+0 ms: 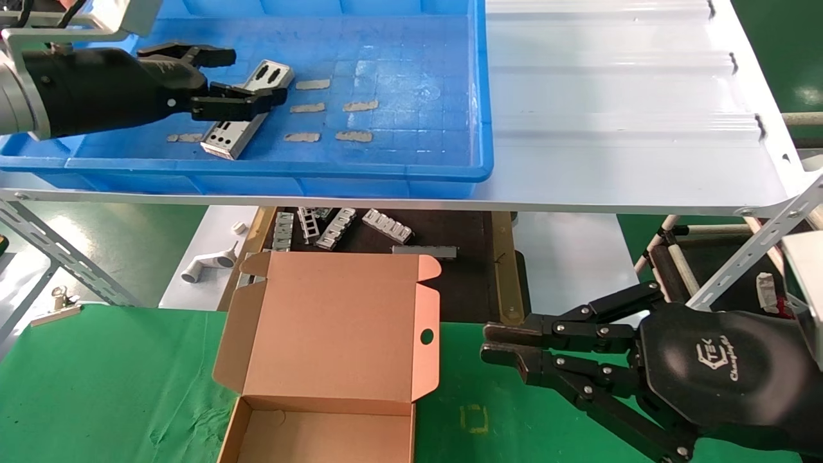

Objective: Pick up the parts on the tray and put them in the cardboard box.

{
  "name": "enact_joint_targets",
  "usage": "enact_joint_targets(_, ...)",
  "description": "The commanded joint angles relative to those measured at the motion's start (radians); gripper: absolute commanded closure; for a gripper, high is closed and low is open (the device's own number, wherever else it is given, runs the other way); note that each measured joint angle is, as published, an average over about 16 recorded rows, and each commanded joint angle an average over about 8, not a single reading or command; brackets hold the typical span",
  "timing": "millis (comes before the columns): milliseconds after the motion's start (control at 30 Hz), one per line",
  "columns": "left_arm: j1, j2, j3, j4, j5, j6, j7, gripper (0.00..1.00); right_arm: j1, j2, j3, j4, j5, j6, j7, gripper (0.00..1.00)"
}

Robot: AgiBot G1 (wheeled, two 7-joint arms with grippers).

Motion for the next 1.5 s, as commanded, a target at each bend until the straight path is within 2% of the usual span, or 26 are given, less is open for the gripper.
enact_joint_targets(33,-0.012,0.009,0.009,0.016,0.017,-0.009,0.000,0.00,0.000,0.000,0.000,0.000,0.000,0.000,0.000,1.00)
enact_joint_targets(367,-0.018,0.024,0.016,0.057,0.037,-0.041,-0.017,0.00,0.000,0.000,0.000,0.000,0.000,0.000,0.000,1.00)
enact_joint_targets(433,-0.018,0.027,0.016,0.064,0.036,-0.045,-0.020,0.07,0.000,0.000,0.000,0.000,0.000,0.000,0.000,1.00)
enact_joint_targets(500,-0.018,0.030,0.014,0.071,0.034,-0.046,-0.023,0.23,0.000,0.000,0.000,0.000,0.000,0.000,0.000,1.00)
enact_joint_targets(667,-0.020,0.035,0.013,0.087,0.030,-0.046,-0.030,0.80,0.000,0.000,0.000,0.000,0.000,0.000,0.000,1.00)
enact_joint_targets(733,-0.021,0.037,0.014,0.093,0.031,-0.047,-0.031,0.94,0.000,0.000,0.000,0.000,0.000,0.000,0.000,1.00)
enact_joint_targets(767,-0.021,0.039,0.015,0.096,0.032,-0.048,-0.032,0.97,0.000,0.000,0.000,0.000,0.000,0.000,0.000,1.00)
enact_joint_targets(833,-0.022,0.041,0.015,0.101,0.033,-0.051,-0.033,1.00,0.000,0.000,0.000,0.000,0.000,0.000,0.000,1.00)
enact_joint_targets(1500,-0.009,0.053,0.016,0.113,0.036,-0.076,-0.036,1.00,0.000,0.000,-0.001,0.000,0.000,0.000,0.000,1.00)
